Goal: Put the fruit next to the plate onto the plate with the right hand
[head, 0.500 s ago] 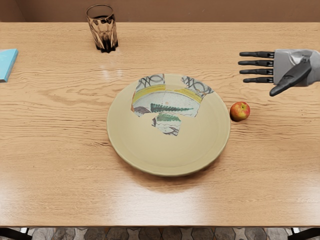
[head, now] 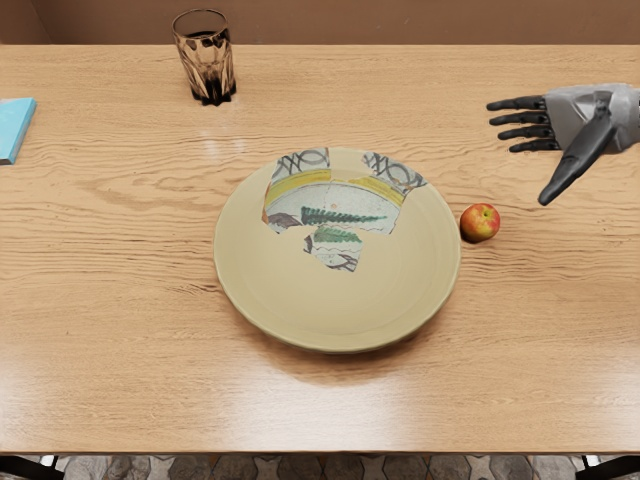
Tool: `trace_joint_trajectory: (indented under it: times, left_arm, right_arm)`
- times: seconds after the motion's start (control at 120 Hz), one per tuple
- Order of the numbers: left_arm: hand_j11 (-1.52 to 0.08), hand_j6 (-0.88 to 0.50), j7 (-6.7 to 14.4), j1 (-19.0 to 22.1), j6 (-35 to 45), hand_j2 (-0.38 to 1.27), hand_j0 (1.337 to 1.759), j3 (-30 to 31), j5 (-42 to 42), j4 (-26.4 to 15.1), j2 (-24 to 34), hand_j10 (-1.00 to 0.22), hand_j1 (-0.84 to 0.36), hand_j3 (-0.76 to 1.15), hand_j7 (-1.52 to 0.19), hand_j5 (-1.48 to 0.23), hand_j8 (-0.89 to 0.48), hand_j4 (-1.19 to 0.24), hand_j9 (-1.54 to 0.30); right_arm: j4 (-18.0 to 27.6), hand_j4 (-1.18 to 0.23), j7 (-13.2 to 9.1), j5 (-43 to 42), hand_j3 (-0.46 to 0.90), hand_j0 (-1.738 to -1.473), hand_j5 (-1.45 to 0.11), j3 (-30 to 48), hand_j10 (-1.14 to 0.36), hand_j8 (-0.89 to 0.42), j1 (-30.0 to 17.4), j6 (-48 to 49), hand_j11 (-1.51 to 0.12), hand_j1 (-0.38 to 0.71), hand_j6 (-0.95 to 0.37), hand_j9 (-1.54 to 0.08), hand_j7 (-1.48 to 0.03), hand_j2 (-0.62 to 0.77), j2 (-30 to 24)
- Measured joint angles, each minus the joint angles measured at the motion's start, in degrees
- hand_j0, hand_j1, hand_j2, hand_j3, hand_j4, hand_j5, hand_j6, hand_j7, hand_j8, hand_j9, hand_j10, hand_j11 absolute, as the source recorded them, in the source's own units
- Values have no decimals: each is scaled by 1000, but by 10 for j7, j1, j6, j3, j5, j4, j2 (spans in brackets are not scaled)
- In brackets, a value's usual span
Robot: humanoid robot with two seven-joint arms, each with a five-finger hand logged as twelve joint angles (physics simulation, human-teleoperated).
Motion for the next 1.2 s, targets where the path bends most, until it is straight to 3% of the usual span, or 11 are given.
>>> trace_joint_trajectory:
  times: [0.175, 0.35, 0.592, 1.2]
  left_arm:
    - [0, 0, 0, -1, 0, 0, 1658, 0, 0, 0, 0, 0, 349, 0, 0, 0, 0, 0, 0]
    - [0, 0, 0, 0, 0, 0, 1658, 0, 0, 0, 0, 0, 349, 0, 0, 0, 0, 0, 0]
    - [0, 0, 0, -1, 0, 0, 1658, 0, 0, 0, 0, 0, 349, 0, 0, 0, 0, 0, 0]
    - [0, 0, 0, 0, 0, 0, 1658, 0, 0, 0, 0, 0, 349, 0, 0, 0, 0, 0, 0]
  right_arm:
    - [30, -2, 32, -129, 0, -1658, 0, 2, -1, -2, 2, -9, 0, -349, -2, 0, 0, 0, 7]
    - [78, -3, 37, -213, 0, -1658, 0, -4, -2, -3, -4, -71, 0, -349, -3, 0, 0, 0, 28]
    - [93, -3, 40, -319, 0, -1658, 0, -6, -3, -4, -29, -144, 0, -349, -5, 0, 0, 1, 67]
    - [167, -13, 51, -389, 0, -1658, -13, -16, -13, -14, -99, -218, -13, -338, -15, -13, -13, -1, 71]
